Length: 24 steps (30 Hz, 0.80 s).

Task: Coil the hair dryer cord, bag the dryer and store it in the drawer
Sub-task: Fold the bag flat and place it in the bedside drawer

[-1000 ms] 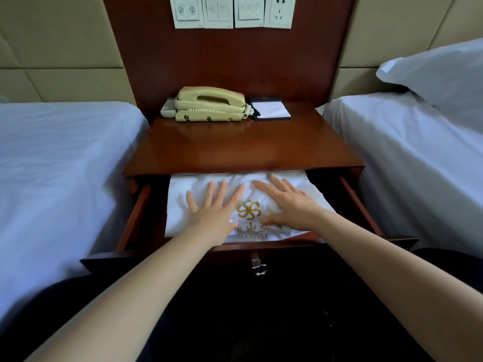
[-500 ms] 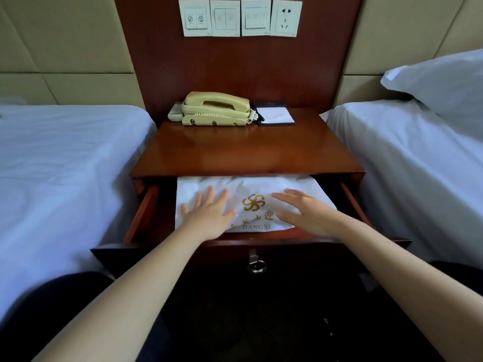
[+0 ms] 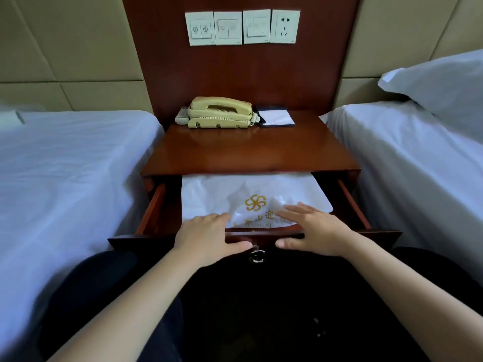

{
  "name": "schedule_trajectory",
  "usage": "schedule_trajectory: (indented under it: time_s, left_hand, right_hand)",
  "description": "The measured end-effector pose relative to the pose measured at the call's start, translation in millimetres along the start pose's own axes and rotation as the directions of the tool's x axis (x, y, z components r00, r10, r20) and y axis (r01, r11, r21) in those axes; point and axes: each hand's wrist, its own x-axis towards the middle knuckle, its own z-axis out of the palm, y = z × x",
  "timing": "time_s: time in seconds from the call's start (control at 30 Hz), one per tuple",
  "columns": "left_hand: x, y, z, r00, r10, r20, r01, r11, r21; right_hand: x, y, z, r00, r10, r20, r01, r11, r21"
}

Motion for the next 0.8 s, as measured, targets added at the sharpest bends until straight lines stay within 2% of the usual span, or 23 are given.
schedule_trajectory:
  time_s: [0.17, 0.27, 0.33, 0.4, 0.5, 0.6, 0.73, 0.8]
  left_hand:
    - [31.4, -8.8, 1.4, 0.996, -0.028, -0.084, 0.031, 0.999, 0.028]
    - [47.2, -17.1, 12.3, 0.965, 0.040, -0.260, -0.031, 0.999, 0.036]
    - [54.7, -22.2, 19.4, 0.915, 0.075, -0.396, -0.076, 0.997, 0.014]
    - [64.2, -25.8, 23.8, 0.883, 0.105, -0.458, -0.099, 0.994, 0.037]
    - [81.5, -31.2, 24.3, 0.849, 0.171, -0.501, -0.152, 0.985, 0.078]
    - [96.0, -35.0, 21.7, 0.814, 0.232, -0.533, -0.211, 0.972, 0.101]
    - [113.0, -37.3, 16.2, 0.830, 0.227, -0.509, -0.166, 0.972, 0.164]
    - [122.9, -39.8, 15.4, 0.852, 0.223, -0.473, -0.161, 0.972, 0.168]
  right_hand:
    - [26.2, 5.3, -7.5, 0.993, 0.006, -0.122, -0.008, 1.000, -0.019]
    - [40.7, 10.2, -4.6, 0.968, -0.066, -0.242, 0.040, 0.993, -0.111]
    - [49.6, 13.5, -5.0, 0.958, -0.111, -0.263, 0.073, 0.986, -0.153]
    - [57.3, 15.7, -5.8, 0.958, -0.127, -0.256, 0.084, 0.981, -0.173]
    - [70.9, 20.5, -9.0, 0.964, -0.120, -0.239, 0.078, 0.981, -0.178]
    - [85.6, 27.3, -8.6, 0.911, -0.206, -0.358, 0.112, 0.958, -0.265]
    - [102.6, 35.4, -9.1, 0.857, -0.172, -0.485, 0.046, 0.964, -0.261]
    - [112.4, 38.8, -12.0, 0.867, -0.134, -0.481, 0.014, 0.969, -0.245]
